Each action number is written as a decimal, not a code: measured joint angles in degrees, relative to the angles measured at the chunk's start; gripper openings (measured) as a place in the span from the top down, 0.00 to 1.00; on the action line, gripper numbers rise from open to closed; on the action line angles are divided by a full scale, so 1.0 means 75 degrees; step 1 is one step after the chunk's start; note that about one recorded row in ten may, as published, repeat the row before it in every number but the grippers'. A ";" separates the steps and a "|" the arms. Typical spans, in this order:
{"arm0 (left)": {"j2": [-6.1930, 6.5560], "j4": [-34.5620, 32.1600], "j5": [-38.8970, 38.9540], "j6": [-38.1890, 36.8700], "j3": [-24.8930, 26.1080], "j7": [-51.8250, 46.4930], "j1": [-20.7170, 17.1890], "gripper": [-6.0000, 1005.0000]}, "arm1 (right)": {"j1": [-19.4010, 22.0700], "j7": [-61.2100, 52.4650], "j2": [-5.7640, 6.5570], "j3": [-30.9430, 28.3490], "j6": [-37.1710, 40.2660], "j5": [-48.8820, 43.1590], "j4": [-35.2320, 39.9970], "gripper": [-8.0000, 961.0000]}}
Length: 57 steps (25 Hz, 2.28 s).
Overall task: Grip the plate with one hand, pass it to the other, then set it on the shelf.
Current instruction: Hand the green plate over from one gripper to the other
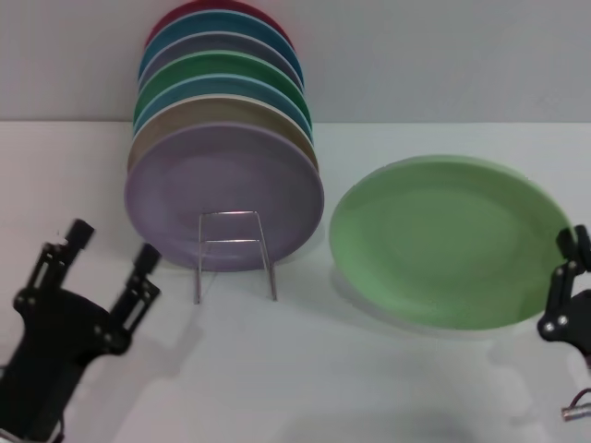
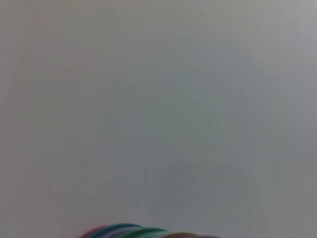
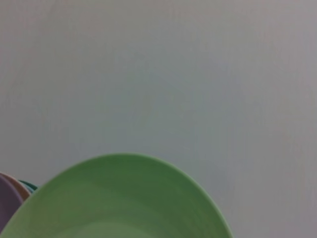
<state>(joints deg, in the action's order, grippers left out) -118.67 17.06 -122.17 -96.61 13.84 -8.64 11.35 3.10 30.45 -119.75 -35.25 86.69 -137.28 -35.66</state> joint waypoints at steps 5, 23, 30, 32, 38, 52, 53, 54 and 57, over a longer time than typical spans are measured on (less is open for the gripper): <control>-0.0025 0.0096 0.0000 0.0126 -0.0581 0.0636 -0.0031 0.22 | -0.0140 0.0304 0.0005 0.1142 0.0333 0.0915 -0.0077 0.97; -0.0036 0.0185 0.0000 0.0769 -0.0798 0.0789 0.0022 0.22 | -0.0511 0.2252 -0.0017 0.3248 0.0689 0.2713 -0.0923 0.97; -0.0043 0.0370 -0.0009 0.1123 -0.1046 0.0780 0.0129 0.22 | -0.0701 0.2559 -0.0018 0.3388 0.0465 0.2776 -0.1089 0.97; -0.0025 0.0471 -0.0010 0.1199 -0.1055 0.0713 0.0184 0.22 | -0.0805 0.2717 -0.0018 0.3479 0.0410 0.2831 -0.1123 0.97; -0.0012 0.0670 -0.0013 0.1408 -0.1007 0.0695 0.0254 0.22 | -0.0877 0.2831 -0.0017 0.3495 0.0255 0.2856 -0.1172 0.97; 0.0004 0.0700 0.0052 0.1787 -0.0719 0.0433 0.0569 0.22 | -0.0963 0.2842 -0.0018 0.3577 0.0148 0.2894 -0.1140 0.97; 0.0004 0.0700 0.0052 0.1787 -0.0719 0.0433 0.0569 0.22 | -0.0963 0.2842 -0.0018 0.3577 0.0148 0.2894 -0.1140 0.97; 0.0004 0.0690 0.0053 0.1790 -0.0712 0.0410 0.0581 0.22 | -0.0966 0.2842 -0.0018 0.3577 0.0148 0.2894 -0.1141 0.97; 0.0003 0.0650 0.0056 0.1793 -0.0710 0.0368 0.0607 0.22 | -0.0979 0.2842 -0.0017 0.3576 0.0148 0.2894 -0.1144 0.97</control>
<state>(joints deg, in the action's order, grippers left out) -118.65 21.94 -121.75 -83.17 8.51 -5.89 15.90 -4.24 51.77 -119.88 -8.43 87.80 -115.57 -44.24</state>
